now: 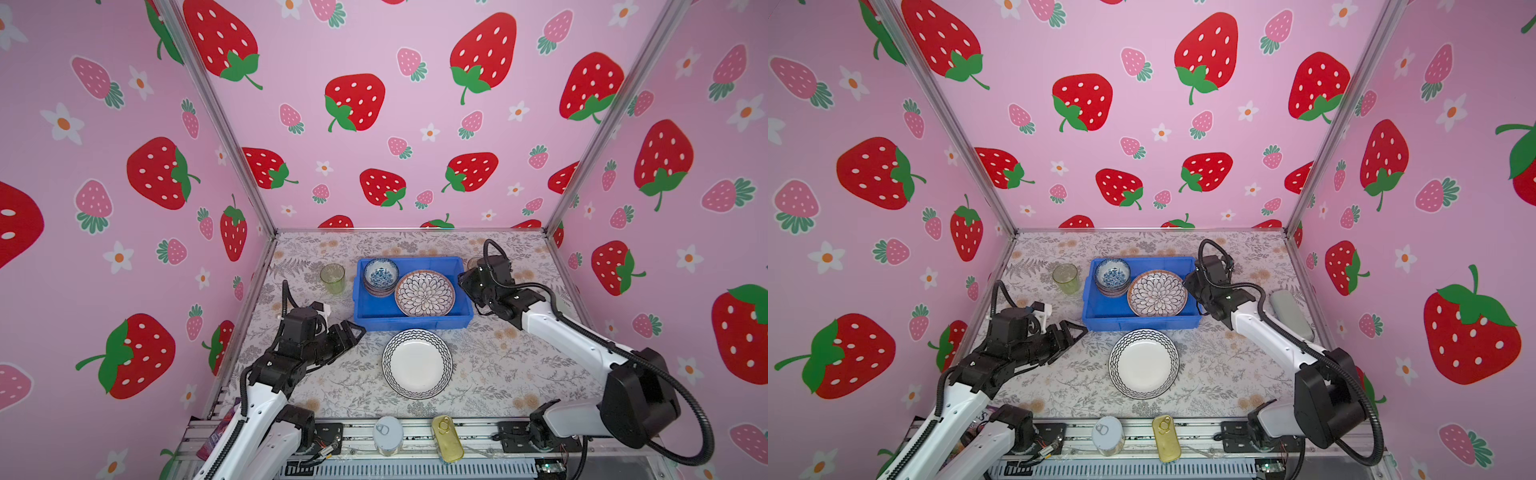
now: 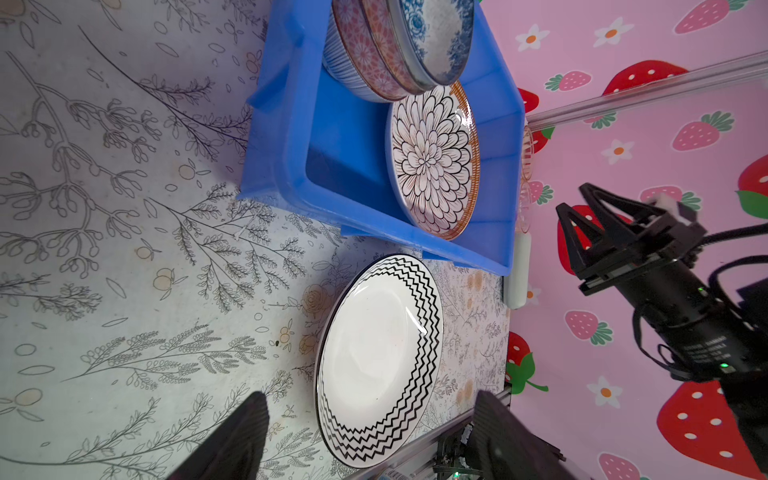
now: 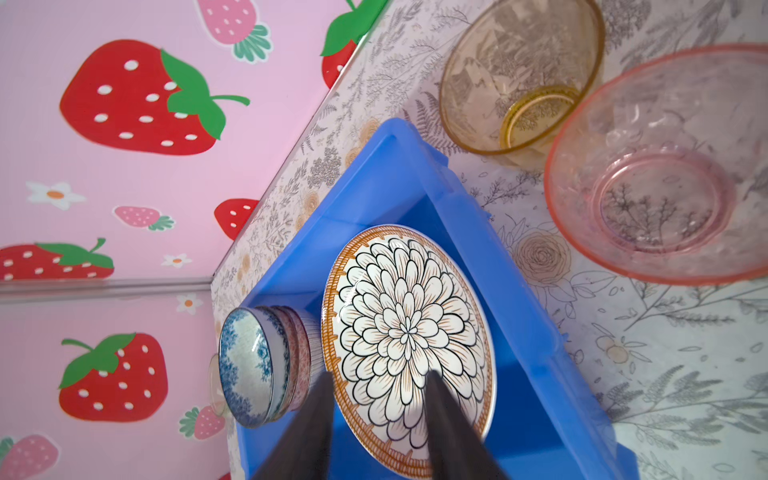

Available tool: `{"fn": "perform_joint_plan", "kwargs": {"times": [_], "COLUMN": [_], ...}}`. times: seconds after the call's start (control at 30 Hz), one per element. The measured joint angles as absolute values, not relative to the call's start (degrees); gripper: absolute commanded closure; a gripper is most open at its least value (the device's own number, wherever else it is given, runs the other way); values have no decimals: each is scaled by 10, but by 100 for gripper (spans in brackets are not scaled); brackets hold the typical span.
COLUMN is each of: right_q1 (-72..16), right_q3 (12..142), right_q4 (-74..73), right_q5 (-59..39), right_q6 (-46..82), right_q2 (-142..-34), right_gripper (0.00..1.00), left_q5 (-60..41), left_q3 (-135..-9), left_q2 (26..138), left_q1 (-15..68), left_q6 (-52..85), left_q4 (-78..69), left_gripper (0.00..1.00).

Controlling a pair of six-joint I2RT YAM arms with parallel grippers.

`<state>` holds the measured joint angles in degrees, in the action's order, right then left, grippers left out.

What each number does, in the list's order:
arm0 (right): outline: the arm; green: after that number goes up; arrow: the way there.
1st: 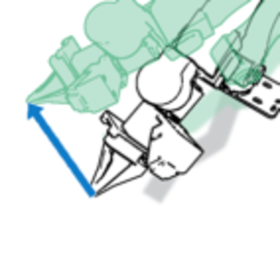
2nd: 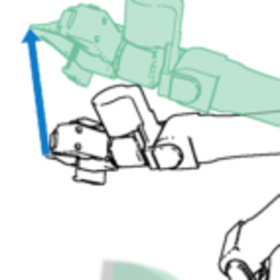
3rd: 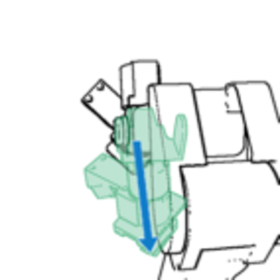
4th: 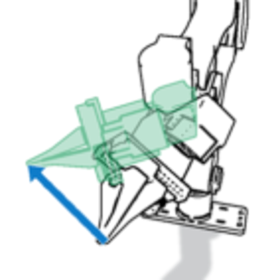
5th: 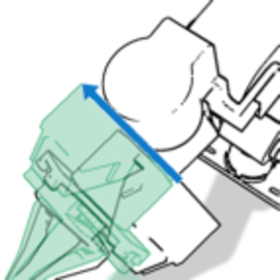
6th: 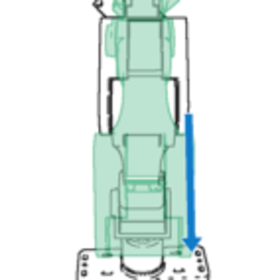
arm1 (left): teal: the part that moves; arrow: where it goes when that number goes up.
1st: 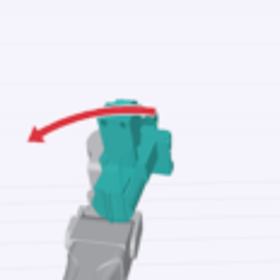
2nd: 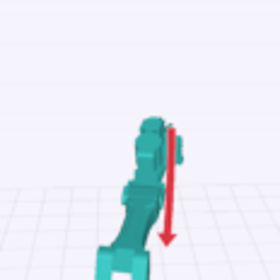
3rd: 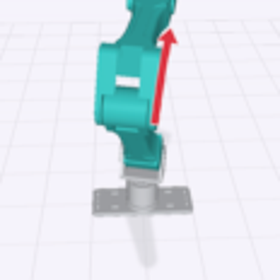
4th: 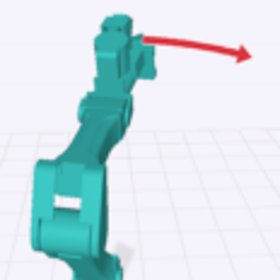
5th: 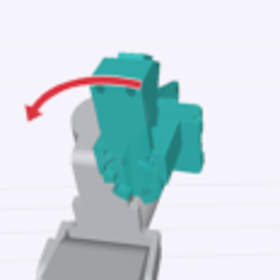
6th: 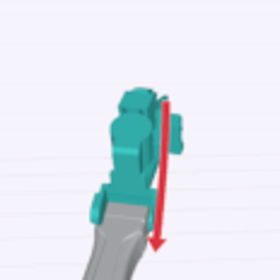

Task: Place the mixed dishes into the plastic bin
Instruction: 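Open right gripper and lift it away from the flower plate, then move right gripper down to the zigzag-rimmed plate rim nearest it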

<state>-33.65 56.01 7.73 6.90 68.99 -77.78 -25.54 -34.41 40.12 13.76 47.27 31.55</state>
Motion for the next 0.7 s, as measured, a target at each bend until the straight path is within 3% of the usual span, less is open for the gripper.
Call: {"fn": "perform_joint_plan", "kwargs": {"times": [0.07,0.13,0.33,0.4,0.7], "right_q1": [-336,-336,-321,-314,-310], "right_q3": [560,560,555,545,455], "right_q4": [78,79,83,84,138], "right_q5": [64,53,-19,-46,-152], "right_q6": [664,634,532,501,375], "right_q2": [-761,-747,-707,-691,-630], "right_gripper": [11,1,1,0,15], "left_q5": [-255,-255,-255,-255,-246], "left_q3": [-344,-344,-344,-344,-344], "left_q2": [401,401,392,388,349], "left_q1": [138,138,137,137,137], "left_q6": [471,469,459,454,449], "left_q4": [322,331,357,370,412], "left_gripper": [18,14,0,1,1]}}
